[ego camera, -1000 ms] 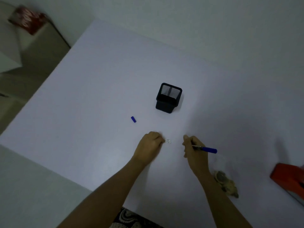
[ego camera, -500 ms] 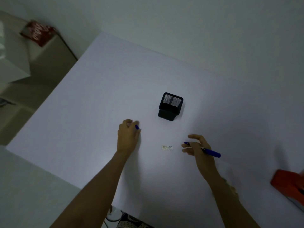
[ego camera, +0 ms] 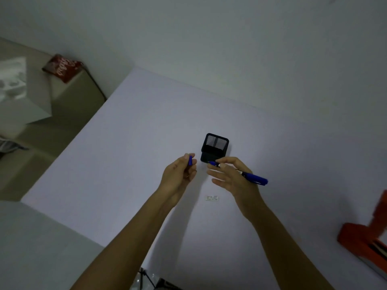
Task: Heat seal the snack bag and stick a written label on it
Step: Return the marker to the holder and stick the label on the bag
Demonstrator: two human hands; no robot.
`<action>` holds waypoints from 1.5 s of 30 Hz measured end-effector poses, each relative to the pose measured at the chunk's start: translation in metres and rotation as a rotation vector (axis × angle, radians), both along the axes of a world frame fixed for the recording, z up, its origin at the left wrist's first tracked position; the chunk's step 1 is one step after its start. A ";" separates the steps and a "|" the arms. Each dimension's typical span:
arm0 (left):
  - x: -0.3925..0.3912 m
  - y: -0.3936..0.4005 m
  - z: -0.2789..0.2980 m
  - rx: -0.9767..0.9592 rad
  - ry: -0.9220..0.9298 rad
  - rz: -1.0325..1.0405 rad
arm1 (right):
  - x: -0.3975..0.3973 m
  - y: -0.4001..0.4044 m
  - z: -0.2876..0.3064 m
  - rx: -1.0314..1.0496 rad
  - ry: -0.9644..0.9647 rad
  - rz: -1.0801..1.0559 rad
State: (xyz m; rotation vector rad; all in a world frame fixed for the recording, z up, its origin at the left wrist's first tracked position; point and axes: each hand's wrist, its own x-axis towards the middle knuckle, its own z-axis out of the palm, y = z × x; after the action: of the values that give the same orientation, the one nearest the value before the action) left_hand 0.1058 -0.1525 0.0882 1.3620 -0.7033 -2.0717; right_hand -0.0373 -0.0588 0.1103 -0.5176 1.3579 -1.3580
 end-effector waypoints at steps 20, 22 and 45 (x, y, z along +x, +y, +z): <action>-0.006 0.033 0.051 0.022 0.179 0.056 | 0.024 0.012 0.044 -0.062 0.069 -0.011; -0.004 0.034 0.052 0.009 0.173 0.061 | 0.025 0.013 0.046 -0.074 0.062 -0.017; -0.009 0.056 0.067 -0.315 0.342 -0.409 | 0.024 0.009 0.078 -0.007 -0.124 -0.257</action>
State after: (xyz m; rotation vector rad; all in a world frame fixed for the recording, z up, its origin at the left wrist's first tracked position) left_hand 0.0971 -0.0967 0.1554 0.7072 -1.1668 -2.2977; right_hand -0.0134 -0.0503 0.1879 -0.2639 1.3515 -1.5761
